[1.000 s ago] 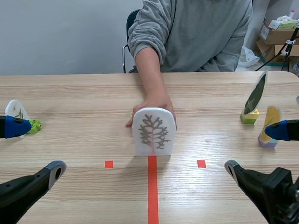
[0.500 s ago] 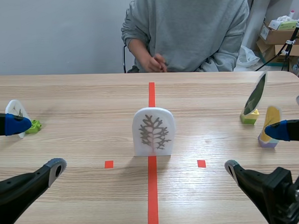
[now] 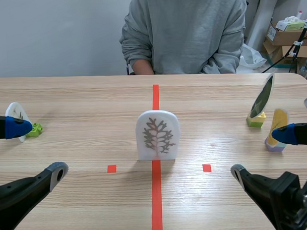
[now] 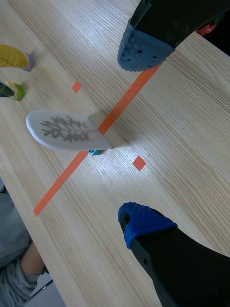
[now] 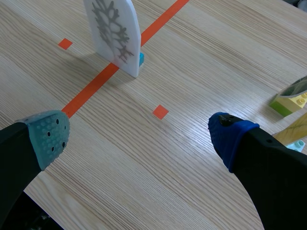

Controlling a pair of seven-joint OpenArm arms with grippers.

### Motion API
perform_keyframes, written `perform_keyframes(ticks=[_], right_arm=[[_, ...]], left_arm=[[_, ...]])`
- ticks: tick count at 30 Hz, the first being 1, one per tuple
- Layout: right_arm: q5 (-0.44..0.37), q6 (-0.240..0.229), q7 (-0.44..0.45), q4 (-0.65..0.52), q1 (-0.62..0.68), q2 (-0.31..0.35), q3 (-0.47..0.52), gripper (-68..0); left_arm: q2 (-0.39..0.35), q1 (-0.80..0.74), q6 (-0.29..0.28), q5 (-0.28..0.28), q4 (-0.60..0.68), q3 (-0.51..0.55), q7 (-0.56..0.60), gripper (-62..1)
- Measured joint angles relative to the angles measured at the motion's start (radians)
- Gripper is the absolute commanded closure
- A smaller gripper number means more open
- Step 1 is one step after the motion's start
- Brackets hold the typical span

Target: Do the leaf sorting experiment

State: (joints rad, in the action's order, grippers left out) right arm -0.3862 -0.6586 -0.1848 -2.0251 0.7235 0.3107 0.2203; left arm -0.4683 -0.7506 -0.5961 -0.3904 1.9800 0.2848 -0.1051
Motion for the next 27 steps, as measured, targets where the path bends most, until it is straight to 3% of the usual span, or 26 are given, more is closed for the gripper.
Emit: perform_keyframes(ticks=[27], right_arm=[[0.000,0.000,0.000,0.000,0.000,0.000,0.000,-59.1]], left_arm=[[0.000,0.001,0.000,0.000,0.000,0.000,-0.041,-58.1]])
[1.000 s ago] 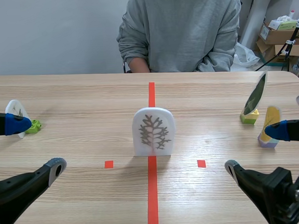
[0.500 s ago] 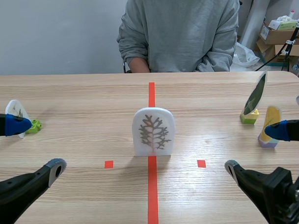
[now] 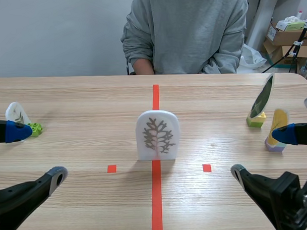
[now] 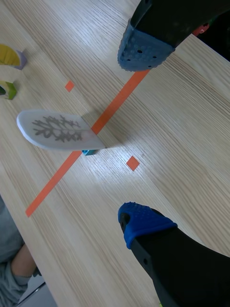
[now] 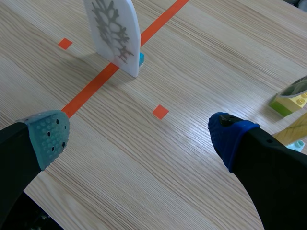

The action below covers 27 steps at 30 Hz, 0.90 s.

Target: Do the leaf sorting experiment

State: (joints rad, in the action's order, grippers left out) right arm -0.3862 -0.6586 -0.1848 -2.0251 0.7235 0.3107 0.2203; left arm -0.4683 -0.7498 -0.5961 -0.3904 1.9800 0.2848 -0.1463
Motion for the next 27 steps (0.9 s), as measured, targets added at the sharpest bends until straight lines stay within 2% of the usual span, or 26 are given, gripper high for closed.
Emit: perform_keyframes(ticks=[3,5,9,12,16,19,27], right_arm=[[0.000,0.000,0.000,0.000,0.000,0.000,0.000,-59.1],[0.000,0.000,0.000,0.000,0.000,0.000,0.000,-59.1],[0.000,0.000,0.000,0.000,0.000,0.000,0.000,-59.1],[0.000,0.000,0.000,0.000,0.000,0.000,0.000,-59.1],[0.000,0.000,0.000,0.000,0.000,0.000,0.000,-59.1],[0.000,0.000,0.000,0.000,0.000,0.000,0.000,-59.1],[0.004,0.000,0.000,0.000,0.000,0.000,0.000,-59.1]], left_arm=[[0.000,0.006,0.000,0.005,0.000,0.000,0.000,-58.1],[0.000,0.019,0.000,0.031,0.000,0.000,-0.004,-58.1],[0.000,0.074,-0.003,0.033,-0.016,-0.008,-0.020,-58.1],[0.000,0.153,-0.004,0.076,-0.074,-0.040,-0.023,-58.1],[0.000,0.288,-0.021,0.080,-0.208,-0.103,-0.023,-58.1],[-0.006,0.417,-0.027,0.117,-0.344,-0.193,-0.017,-58.1],[-0.021,0.809,-0.027,0.190,-0.727,-0.535,0.034,-58.1]])
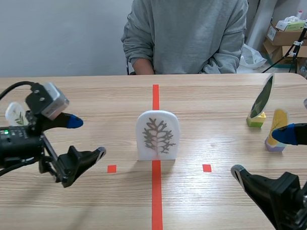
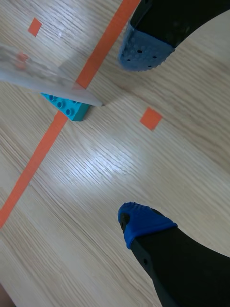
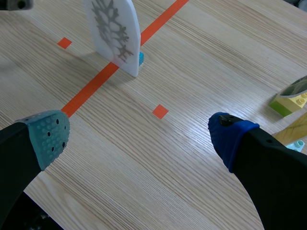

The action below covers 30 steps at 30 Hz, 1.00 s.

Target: Do the leaf sorting experiment

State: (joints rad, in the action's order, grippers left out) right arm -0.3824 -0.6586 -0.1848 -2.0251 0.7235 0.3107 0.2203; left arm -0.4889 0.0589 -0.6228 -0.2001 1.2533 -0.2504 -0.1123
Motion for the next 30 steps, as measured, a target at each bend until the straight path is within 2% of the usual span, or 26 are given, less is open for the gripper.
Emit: perform_keyframes(ticks=[6,10,13,22,29,30], right_arm=[[0.000,0.000,0.000,0.000,0.000,0.000,0.000,-59.1],[0.000,0.000,0.000,0.000,0.000,0.000,0.000,-59.1],[0.000,0.000,0.000,0.000,0.000,0.000,0.000,-59.1],[0.000,0.000,0.000,0.000,0.000,0.000,0.000,-59.1],[0.000,0.000,0.000,0.000,0.000,0.000,0.000,-59.1],[0.000,0.000,0.000,0.000,0.000,0.000,0.000,-59.1]], left_arm=[[0.076,0.200,0.000,0.080,-0.189,-0.165,0.021,-58.1],[0.146,0.273,0.003,0.131,-0.295,-0.237,0.055,-58.1],[0.196,0.300,0.008,0.150,-0.354,-0.268,0.058,-58.1],[0.296,0.321,0.012,0.150,-0.401,-0.279,0.064,-58.1],[0.301,0.320,0.011,0.150,-0.401,-0.278,0.080,-57.7],[0.299,0.320,0.012,0.150,-0.401,-0.278,0.080,-55.4]])
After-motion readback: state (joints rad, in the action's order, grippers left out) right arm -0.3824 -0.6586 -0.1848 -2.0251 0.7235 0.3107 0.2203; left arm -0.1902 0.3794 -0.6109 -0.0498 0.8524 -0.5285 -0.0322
